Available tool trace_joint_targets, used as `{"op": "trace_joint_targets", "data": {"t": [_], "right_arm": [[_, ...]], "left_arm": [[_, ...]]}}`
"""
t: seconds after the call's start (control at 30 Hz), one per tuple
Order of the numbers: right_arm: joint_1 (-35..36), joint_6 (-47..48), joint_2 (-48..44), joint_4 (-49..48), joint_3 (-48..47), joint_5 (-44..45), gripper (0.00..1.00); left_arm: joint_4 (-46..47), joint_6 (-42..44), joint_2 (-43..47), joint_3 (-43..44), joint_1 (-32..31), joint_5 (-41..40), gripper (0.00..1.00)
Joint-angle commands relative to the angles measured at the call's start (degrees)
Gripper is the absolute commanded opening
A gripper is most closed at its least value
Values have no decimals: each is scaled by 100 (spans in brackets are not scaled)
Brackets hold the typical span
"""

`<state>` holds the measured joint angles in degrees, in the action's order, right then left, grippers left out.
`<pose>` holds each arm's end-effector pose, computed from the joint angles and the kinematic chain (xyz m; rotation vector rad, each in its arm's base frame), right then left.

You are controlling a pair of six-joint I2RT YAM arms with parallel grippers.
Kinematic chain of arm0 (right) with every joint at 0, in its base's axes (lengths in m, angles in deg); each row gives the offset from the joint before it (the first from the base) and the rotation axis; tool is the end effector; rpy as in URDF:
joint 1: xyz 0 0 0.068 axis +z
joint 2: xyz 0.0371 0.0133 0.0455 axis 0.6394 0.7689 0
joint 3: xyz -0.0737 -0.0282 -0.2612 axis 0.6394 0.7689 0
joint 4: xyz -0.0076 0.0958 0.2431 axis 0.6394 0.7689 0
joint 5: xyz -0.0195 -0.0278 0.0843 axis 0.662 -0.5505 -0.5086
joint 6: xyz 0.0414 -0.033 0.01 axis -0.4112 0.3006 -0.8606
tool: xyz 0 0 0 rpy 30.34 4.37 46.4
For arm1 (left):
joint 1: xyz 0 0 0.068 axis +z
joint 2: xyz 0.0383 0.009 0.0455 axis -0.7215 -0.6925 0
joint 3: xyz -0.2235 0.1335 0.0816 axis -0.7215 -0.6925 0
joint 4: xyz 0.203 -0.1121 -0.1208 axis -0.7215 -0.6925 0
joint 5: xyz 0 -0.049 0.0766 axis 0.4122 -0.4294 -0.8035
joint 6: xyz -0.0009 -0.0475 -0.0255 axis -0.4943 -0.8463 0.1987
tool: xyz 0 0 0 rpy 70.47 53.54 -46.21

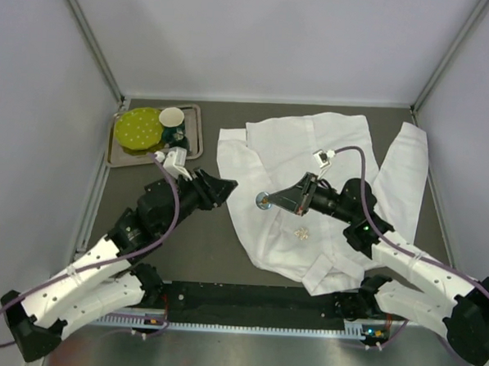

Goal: Remove the brooch from the garment
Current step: Adjust the brooch.

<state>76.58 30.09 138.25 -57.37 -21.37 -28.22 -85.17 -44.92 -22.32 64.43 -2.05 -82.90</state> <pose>0.1709 0.1503 0.2839 -0.1991 1.8250 1.5981 0.1203 -0.1233 0.3308 -0.1225 1.7880 -1.0232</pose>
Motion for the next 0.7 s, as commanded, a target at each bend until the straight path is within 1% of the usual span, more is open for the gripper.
{"op": "trace_joint_targets", "data": {"t": [0.0,0.03,0.07,0.1,0.13,0.2,0.23,0.3,0.33,0.4,0.43,0.47,0.5,0.53,0.57,0.63,0.67], "right_arm": [[-63,163,-252,-230,53,-28,0],[-80,137,-252,-230,70,-37,0],[-115,94,-252,-282,79,-37,0],[-133,41,-226,-326,88,-63,0],[-151,-73,-174,-422,114,-98,0],[-151,-161,-121,-607,132,-125,0],[-151,-240,-103,-660,140,-116,0],[-151,-320,2,-783,132,-90,0],[-151,-407,55,-844,106,-90,0],[-151,-495,257,-1107,70,-177,0],[-151,-618,327,-1204,44,-186,0],[-151,-680,476,-1284,44,-204,0],[-159,-706,538,-1354,35,-212,0],[-160,-776,591,-1442,18,-230,0],[-142,-829,661,-1538,17,-239,0],[-142,-969,758,-1819,35,-300,0],[-151,-970,758,-1794,26,-309,0]], "left_arm": [[1666,-940,-125,-584,997,2046,51],[1994,-1185,-161,-734,1086,2528,50],[2441,-1318,-178,-892,1209,2715,50],[3246,-1458,-222,-1216,1263,2926,50],[3707,-1790,-257,-1376,1307,3198,50],[4306,-2056,-362,-1718,1403,3393,50],[4796,-2162,-476,-1790,1404,3455,49],[5151,-2233,-582,-1921,1412,3639,49],[5240,-2251,-696,-1914,1404,3718,48],[5039,-2198,-802,-1835,1404,3859,45],[5134,-2215,-863,-1860,1412,3894,45],[5466,-2268,-890,-1922,1404,3982,45],[5512,-2277,-934,-1905,1404,4035,45],[5400,-2225,-969,-1835,1404,4096,44],[5059,-2155,-987,-1704,1404,4158,43],[4916,-2031,-970,-1667,1404,4159,42],[4889,-2014,-935,-1693,1404,4106,41]]}}
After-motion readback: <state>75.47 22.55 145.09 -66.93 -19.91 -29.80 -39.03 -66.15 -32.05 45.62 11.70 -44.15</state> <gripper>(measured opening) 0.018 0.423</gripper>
